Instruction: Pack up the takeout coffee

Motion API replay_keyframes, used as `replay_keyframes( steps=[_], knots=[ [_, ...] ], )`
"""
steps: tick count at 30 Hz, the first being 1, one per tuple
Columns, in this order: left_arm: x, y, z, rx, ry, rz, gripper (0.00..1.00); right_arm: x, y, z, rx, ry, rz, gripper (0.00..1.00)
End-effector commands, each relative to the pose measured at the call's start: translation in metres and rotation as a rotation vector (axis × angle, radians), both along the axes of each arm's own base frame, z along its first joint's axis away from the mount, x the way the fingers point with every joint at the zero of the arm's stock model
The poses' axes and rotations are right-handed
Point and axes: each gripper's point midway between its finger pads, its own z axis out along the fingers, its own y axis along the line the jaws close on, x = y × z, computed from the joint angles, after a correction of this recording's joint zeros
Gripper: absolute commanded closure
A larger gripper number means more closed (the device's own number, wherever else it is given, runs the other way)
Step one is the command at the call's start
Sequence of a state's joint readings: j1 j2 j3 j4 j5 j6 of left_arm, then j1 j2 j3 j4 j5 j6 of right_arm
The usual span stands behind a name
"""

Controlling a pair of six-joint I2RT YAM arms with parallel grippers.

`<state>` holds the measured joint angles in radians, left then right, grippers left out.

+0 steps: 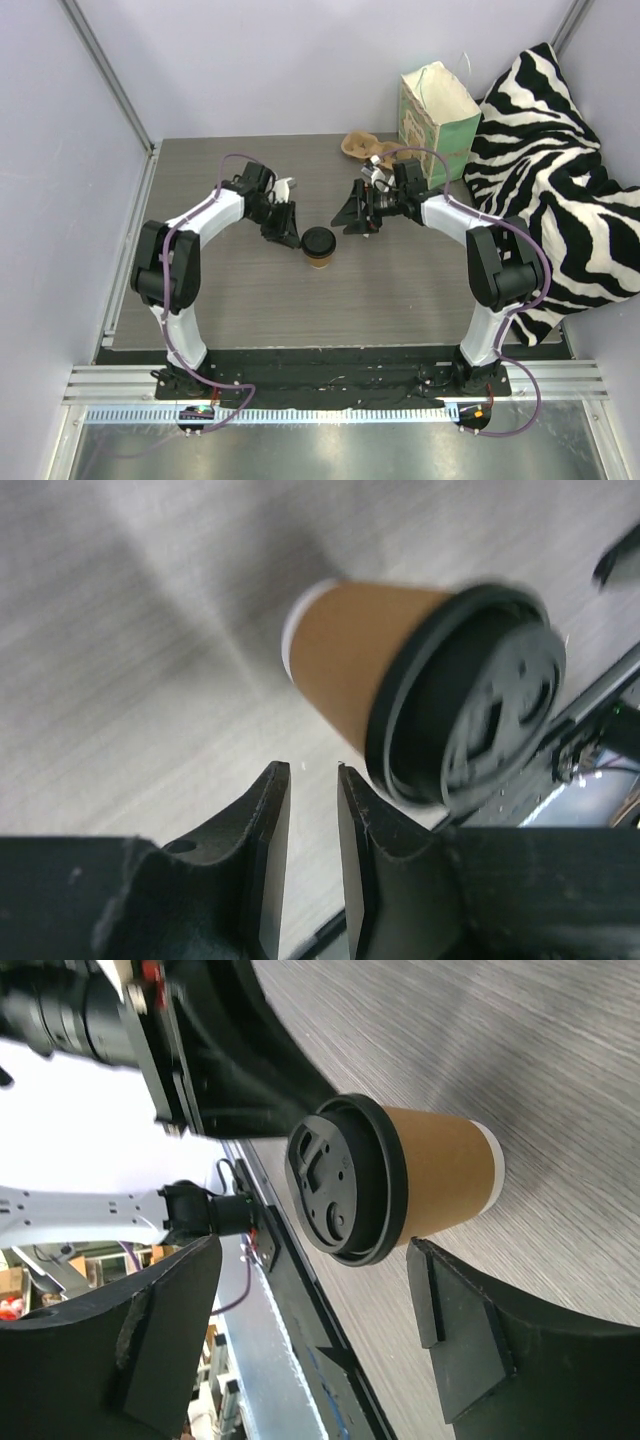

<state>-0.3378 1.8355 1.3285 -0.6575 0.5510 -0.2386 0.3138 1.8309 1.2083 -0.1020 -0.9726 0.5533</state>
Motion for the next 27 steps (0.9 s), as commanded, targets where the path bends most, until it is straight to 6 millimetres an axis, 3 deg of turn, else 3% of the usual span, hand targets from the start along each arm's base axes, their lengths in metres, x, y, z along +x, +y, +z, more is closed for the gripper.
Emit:
replay_keyframes(
  steps=[1,9,13,16,20,21,24,27],
  knots=[
    [0.038,-0.019,0.028,-0.09,-0.098,0.007,0.7,0.008,0.0,0.005,-0.014,-0.082,0.036,0.16],
    [0.065,-0.028,0.014,-0.083,-0.087,-0.02,0.63,0.015,0.0,-0.007,-0.03,-0.087,0.045,0.12],
    [0.064,-0.013,0.019,-0.095,-0.074,0.009,0.56,0.01,0.007,-0.01,-0.021,-0.071,0.064,0.12],
    [0.06,0.011,0.025,-0.113,-0.057,0.071,0.52,-0.001,0.015,-0.012,-0.013,-0.062,0.086,0.11],
    [0.042,0.036,0.029,-0.192,0.046,0.181,0.48,-0.016,0.024,-0.013,0.008,-0.049,0.104,0.11],
    [0.031,0.041,0.022,-0.194,0.089,0.199,0.48,-0.018,0.026,-0.012,0.014,-0.057,0.109,0.11],
    [0.008,0.048,0.02,-0.223,0.167,0.247,0.47,-0.031,0.037,-0.014,0.022,-0.034,0.132,0.11],
    [0.0,0.05,0.028,-0.244,0.145,0.254,0.46,-0.044,0.049,-0.012,0.044,-0.033,0.153,0.11]
  ],
)
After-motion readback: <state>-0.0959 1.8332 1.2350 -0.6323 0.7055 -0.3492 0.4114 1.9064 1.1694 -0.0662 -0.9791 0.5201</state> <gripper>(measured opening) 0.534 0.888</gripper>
